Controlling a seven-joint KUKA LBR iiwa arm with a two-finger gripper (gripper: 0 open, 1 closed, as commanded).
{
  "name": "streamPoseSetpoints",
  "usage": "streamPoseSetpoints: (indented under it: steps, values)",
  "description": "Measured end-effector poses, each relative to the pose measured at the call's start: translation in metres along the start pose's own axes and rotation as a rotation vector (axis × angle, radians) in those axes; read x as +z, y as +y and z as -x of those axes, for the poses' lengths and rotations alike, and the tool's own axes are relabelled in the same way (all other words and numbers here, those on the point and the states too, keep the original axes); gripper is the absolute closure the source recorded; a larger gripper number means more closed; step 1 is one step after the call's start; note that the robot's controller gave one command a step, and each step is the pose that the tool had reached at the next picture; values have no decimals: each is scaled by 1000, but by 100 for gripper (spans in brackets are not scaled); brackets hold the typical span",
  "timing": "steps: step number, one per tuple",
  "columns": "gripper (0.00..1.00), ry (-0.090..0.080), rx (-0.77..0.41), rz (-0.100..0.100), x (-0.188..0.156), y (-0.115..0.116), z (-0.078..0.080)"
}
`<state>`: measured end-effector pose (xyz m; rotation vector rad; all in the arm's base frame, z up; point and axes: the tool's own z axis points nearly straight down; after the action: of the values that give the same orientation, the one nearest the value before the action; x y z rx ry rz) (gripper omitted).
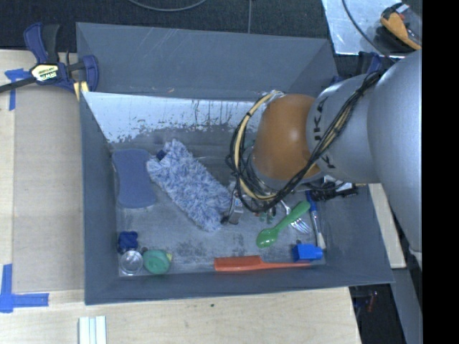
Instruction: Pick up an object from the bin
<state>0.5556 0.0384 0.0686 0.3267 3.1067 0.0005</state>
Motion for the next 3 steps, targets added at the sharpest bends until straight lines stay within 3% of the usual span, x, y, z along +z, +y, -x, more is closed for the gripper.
streamPoseSetpoints:
  steps: [1, 3]
  values:
    - [100, 0, 0, 0, 0, 0, 0]
    - [100, -3, 0, 1, -31, 0, 1]
